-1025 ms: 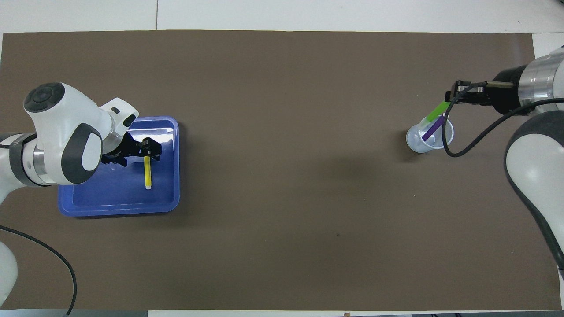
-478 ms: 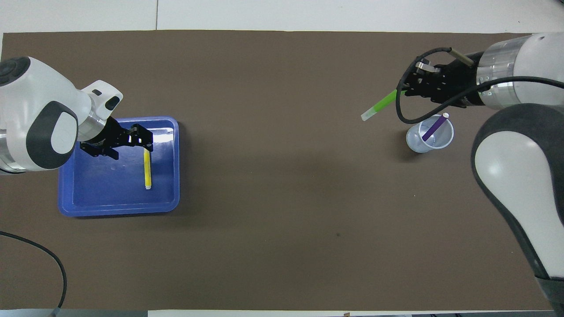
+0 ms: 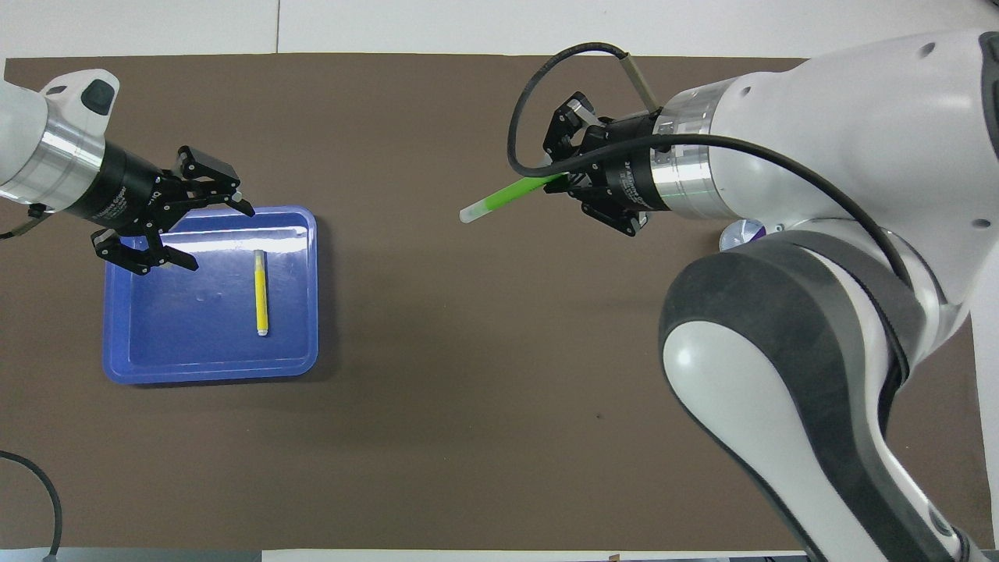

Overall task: Right arm passes pens to left for tray arrangement
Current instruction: 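Pass the green pen from the right gripper to the left gripper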

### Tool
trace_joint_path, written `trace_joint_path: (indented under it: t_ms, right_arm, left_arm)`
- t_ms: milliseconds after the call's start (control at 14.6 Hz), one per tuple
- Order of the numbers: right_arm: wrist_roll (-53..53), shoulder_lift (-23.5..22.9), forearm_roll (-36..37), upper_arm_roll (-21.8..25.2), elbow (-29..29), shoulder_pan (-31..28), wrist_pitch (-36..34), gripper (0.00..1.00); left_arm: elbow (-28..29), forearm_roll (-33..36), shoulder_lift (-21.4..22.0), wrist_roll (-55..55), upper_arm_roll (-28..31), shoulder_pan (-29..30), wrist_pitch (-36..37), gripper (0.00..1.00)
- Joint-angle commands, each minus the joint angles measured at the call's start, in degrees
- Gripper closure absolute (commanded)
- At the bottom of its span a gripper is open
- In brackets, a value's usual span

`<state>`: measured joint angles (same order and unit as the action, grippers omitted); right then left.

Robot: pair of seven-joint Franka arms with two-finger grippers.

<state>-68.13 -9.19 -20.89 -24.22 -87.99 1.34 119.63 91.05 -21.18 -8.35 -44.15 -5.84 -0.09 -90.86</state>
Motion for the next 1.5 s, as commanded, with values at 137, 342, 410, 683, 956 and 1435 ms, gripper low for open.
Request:
trace_joint_path:
  t_ms: [137, 342, 410, 683, 956, 1435]
  right_arm:
    - [-7.79, -4.35, 0.06, -4.87, 4.05, -0.28, 0.68, 1.0]
    - [-11.84, -4.79, 0.14, -6.27, 4.05, 0.15, 2.18, 1.0]
    - [-12.29, -4.79, 0.23, -6.8, 4.05, 0.16, 2.18, 1.0]
    - [-12.29, -4.79, 1.37, -7.07, 4.05, 0.25, 2.09, 1.0]
    - [-12.2, -4.79, 2.34, -7.07, 4.05, 0.25, 2.09, 1.0]
    - [-11.76, -4.79, 2.6, -7.07, 4.05, 0.25, 2.01, 1.0]
  left_arm:
    - [0.27, -3.78, 6.67, -33.11, -3.21, -1.32, -0.89, 0.0]
    - [0.19, -3.69, 8.52, -54.21, -6.2, -3.33, -6.77, 0.0]
    - [0.18, -3.17, 9.05, -60.11, -7.08, -4.47, -8.26, 0.0]
    - [1.23, 1.29, 10.02, -78.07, -7.79, -11.58, -15.29, 0.0]
    - [5.27, 8.42, 12.47, -90.11, -7.87, -16.08, -18.02, 0.0]
    - [12.57, 8.79, 12.13, -93.13, -8.05, -17.4, -32.52, 0.0]
